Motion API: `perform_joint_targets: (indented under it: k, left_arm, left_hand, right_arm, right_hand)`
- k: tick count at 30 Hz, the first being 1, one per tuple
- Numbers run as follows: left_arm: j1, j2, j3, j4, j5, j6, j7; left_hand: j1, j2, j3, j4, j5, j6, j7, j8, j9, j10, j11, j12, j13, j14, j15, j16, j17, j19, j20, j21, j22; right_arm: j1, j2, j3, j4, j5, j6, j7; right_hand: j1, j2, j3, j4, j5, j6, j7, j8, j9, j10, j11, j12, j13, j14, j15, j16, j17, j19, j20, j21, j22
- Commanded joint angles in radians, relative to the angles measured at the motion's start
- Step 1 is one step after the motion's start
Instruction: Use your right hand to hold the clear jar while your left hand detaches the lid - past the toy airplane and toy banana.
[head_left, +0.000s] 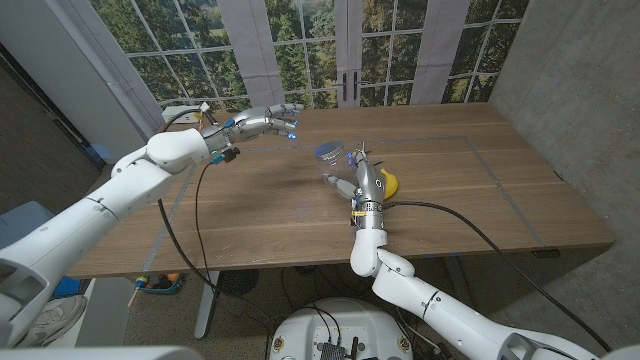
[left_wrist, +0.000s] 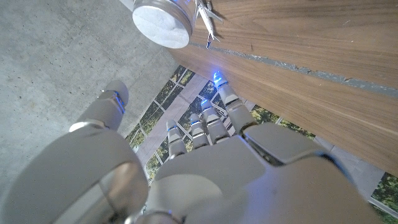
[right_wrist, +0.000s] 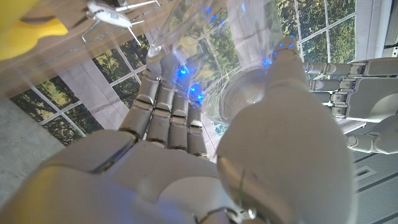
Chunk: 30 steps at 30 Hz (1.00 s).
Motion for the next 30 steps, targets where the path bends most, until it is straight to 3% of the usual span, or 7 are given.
perform_joint_targets:
  k: [1, 9, 15, 17, 18, 24, 30]
  left_arm:
    - [-0.052, 0.020, 0.041, -0.021, 0.035, 0.054, -0.079]
    - [-0.069, 0.004, 0.056, -0.011, 0.044, 0.050, -0.093]
    - [-0.077, -0.004, 0.068, -0.015, 0.076, 0.048, -0.079]
    - [-0.080, -0.003, 0.072, -0.023, 0.098, 0.046, -0.070]
    - [-0.079, -0.002, 0.074, -0.029, 0.112, 0.045, -0.061]
    - [-0.063, 0.017, 0.073, -0.088, 0.208, 0.044, 0.009]
    - [-0.024, 0.025, 0.051, -0.128, 0.269, 0.016, 0.088]
  left_hand:
    - [0.035, -0.008, -0.003, 0.004, 0.002, -0.011, -0.005, -0.007, 0.001, 0.001, 0.007, -0.004, 0.001, -0.013, -0.007, -0.006, 0.004, 0.003, 0.004, -0.003, 0.000]
    - [0.058, -0.022, -0.011, 0.007, 0.001, -0.018, -0.005, -0.011, 0.001, -0.010, 0.010, -0.009, 0.000, -0.032, 0.009, -0.013, 0.002, 0.006, 0.003, -0.010, -0.003]
    - [0.061, -0.053, -0.038, 0.018, 0.013, -0.018, -0.005, -0.015, 0.000, -0.018, -0.008, -0.013, -0.002, -0.038, 0.019, -0.016, -0.001, 0.010, 0.008, -0.018, -0.005]
    - [0.067, -0.063, -0.048, 0.020, 0.022, -0.019, -0.006, -0.018, 0.000, -0.023, -0.019, -0.015, -0.003, -0.042, 0.023, -0.017, -0.002, 0.012, 0.016, -0.021, -0.005]
    - [0.073, -0.071, -0.056, 0.021, 0.029, -0.022, -0.006, -0.020, -0.001, -0.029, -0.030, -0.018, -0.004, -0.045, 0.025, -0.018, -0.003, 0.015, 0.021, -0.023, -0.006]
    - [0.093, -0.079, -0.073, 0.022, 0.046, -0.037, -0.007, -0.028, -0.002, -0.044, -0.033, -0.023, -0.006, -0.064, 0.032, -0.023, -0.005, 0.014, 0.030, -0.030, -0.006]
    - [0.118, -0.078, -0.085, 0.022, 0.060, -0.059, -0.007, -0.035, -0.002, -0.052, -0.020, -0.024, -0.007, -0.060, 0.032, -0.019, -0.006, 0.018, 0.029, -0.035, -0.007]
  right_arm:
    - [0.014, -0.051, -0.011, -0.037, -0.060, -0.035, -0.013]
    - [0.028, -0.084, -0.029, -0.050, -0.121, -0.048, -0.009]
    - [0.041, -0.103, -0.044, -0.055, -0.164, -0.069, 0.008]
    - [0.049, -0.090, -0.051, -0.036, -0.202, -0.116, -0.012]
    - [0.051, -0.092, -0.053, -0.038, -0.201, -0.117, -0.006]
    - [0.058, -0.087, -0.056, -0.041, -0.199, -0.134, 0.006]
    - [0.057, -0.085, -0.058, -0.065, -0.200, -0.172, 0.035]
  right_hand:
    - [0.124, 0.120, 0.114, 0.027, 0.013, 0.479, -0.264, 0.023, -0.001, 0.351, -0.342, 0.048, 0.125, 0.307, -0.384, -0.009, 0.583, -0.015, -0.109, 0.009, -0.002]
    - [0.121, 0.106, 0.113, 0.028, 0.031, 0.497, -0.282, 0.017, -0.005, 0.361, -0.356, 0.036, 0.127, 0.313, -0.386, -0.016, 0.611, -0.032, -0.127, 0.020, -0.014]
    - [0.119, 0.102, 0.114, 0.031, 0.044, 0.504, -0.290, 0.010, -0.005, 0.371, -0.357, 0.026, 0.127, 0.315, -0.386, -0.023, 0.632, -0.041, -0.131, 0.032, -0.022]
    - [0.118, 0.101, 0.113, 0.032, 0.047, 0.507, -0.291, 0.008, -0.005, 0.372, -0.359, 0.021, 0.125, 0.315, -0.387, -0.025, 0.638, -0.043, -0.132, 0.035, -0.025]
    - [0.118, 0.100, 0.113, 0.032, 0.048, 0.509, -0.292, 0.008, -0.005, 0.372, -0.359, 0.020, 0.126, 0.315, -0.387, -0.026, 0.640, -0.046, -0.132, 0.036, -0.026]
    - [0.115, 0.095, 0.112, 0.034, 0.056, 0.514, -0.293, 0.003, -0.006, 0.384, -0.362, 0.012, 0.122, 0.317, -0.386, -0.031, 0.652, -0.053, -0.133, 0.044, -0.033]
    - [0.113, 0.092, 0.113, 0.036, 0.066, 0.521, -0.290, -0.003, -0.006, 0.390, -0.365, 0.007, 0.130, 0.322, -0.386, -0.036, 0.662, -0.063, -0.134, 0.053, -0.041]
